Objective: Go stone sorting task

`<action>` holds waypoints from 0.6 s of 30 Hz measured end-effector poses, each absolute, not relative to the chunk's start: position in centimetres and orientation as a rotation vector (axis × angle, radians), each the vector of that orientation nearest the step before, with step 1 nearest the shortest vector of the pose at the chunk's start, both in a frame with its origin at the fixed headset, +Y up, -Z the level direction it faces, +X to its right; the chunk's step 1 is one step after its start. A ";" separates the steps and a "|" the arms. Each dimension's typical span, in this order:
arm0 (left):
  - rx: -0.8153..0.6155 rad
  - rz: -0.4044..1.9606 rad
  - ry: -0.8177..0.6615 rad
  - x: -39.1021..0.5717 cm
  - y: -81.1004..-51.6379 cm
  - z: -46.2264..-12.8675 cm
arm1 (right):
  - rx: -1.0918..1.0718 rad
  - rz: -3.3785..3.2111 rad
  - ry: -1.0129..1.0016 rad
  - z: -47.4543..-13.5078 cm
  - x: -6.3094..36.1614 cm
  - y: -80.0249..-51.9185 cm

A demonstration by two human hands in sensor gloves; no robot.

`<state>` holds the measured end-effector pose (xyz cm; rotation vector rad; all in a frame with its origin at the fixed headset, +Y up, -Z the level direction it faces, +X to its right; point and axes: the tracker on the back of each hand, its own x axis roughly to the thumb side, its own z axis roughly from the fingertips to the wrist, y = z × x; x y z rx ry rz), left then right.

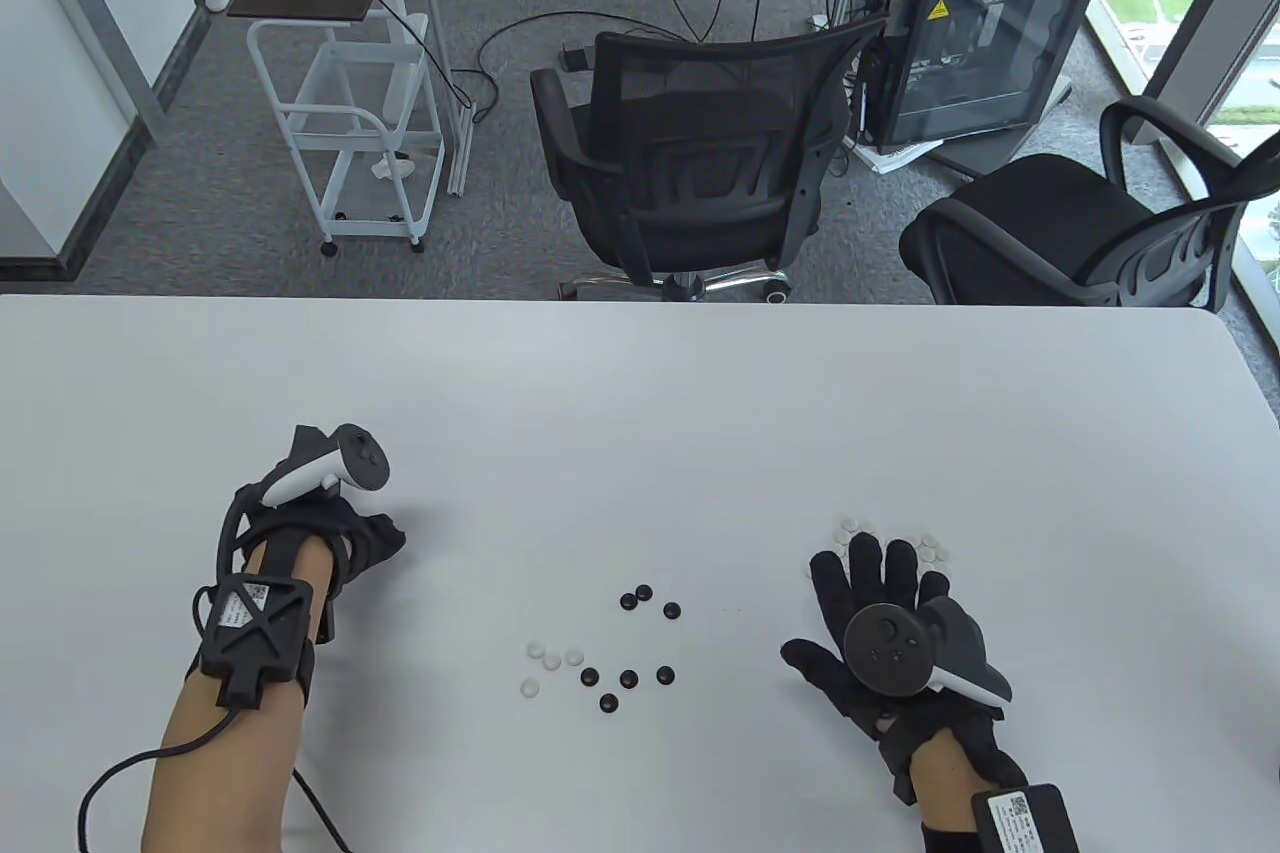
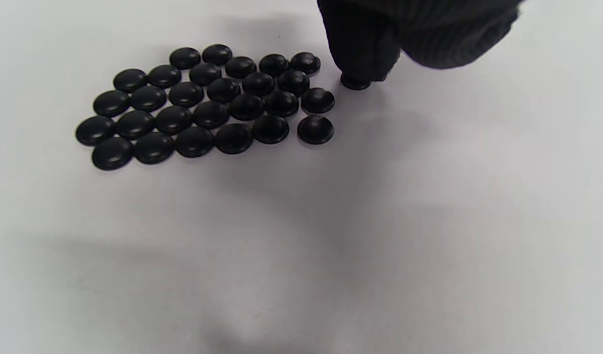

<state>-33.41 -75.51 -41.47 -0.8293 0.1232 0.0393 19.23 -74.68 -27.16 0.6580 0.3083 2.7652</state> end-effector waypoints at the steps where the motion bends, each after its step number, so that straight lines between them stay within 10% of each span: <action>1: -0.834 0.033 0.131 -33.7 -75.5 -41.4 | 0.658 2.766 0.309 -27.2 19.2 -74.7; 18: -0.769 0.076 -0.141 -28.5 -72.3 -40.1 | 0.657 2.766 0.312 -27.2 19.1 -74.7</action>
